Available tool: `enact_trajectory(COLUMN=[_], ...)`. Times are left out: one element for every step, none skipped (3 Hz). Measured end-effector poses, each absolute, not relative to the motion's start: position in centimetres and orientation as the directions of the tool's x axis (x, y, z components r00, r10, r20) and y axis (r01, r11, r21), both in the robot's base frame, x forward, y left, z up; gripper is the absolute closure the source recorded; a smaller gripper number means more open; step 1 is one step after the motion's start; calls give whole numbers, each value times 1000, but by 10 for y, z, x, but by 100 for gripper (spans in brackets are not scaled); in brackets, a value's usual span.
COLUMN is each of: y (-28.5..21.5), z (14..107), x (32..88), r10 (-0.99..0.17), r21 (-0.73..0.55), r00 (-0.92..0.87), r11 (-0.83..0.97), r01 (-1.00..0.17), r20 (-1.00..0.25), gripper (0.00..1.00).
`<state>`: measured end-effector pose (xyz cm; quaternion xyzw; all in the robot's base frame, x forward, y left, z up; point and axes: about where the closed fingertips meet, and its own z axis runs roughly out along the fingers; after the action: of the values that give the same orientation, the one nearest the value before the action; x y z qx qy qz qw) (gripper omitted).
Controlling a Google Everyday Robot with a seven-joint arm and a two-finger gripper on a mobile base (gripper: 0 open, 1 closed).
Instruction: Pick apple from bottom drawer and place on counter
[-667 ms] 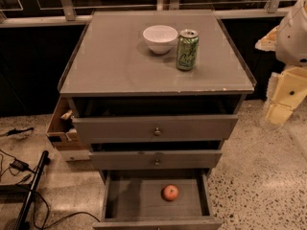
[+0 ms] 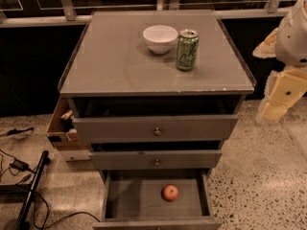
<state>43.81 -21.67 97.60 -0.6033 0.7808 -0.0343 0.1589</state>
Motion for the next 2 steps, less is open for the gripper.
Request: enact_trajectory(y=[-208,-186], z=[926,842], x=[434,424], r10=[-934,-885], r21=[-205,-98], r00=[-240,-278], r11=[297,336], r01=[-933,-937], r20=[-264,-374], gripper=[48,72])
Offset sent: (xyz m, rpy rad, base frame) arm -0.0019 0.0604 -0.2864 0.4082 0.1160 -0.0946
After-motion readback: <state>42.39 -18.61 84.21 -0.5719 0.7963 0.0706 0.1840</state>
